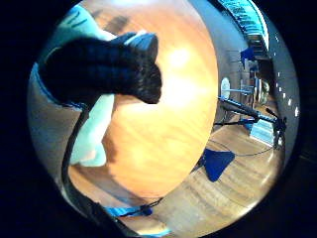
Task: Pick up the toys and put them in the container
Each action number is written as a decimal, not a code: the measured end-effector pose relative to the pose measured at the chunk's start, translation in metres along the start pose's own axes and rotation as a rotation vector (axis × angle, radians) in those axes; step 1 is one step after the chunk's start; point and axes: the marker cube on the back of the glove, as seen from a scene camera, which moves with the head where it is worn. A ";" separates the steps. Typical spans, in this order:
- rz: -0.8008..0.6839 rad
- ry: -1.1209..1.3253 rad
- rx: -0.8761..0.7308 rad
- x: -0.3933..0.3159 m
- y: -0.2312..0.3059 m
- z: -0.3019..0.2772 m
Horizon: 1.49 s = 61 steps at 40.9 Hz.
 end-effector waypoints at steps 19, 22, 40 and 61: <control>0.053 -0.021 0.132 0.004 -0.001 0.004; 0.053 -0.027 0.210 0.005 0.001 0.006; 0.111 -0.012 0.271 0.010 0.034 -0.077; -0.080 -0.036 0.493 -0.093 0.155 -0.276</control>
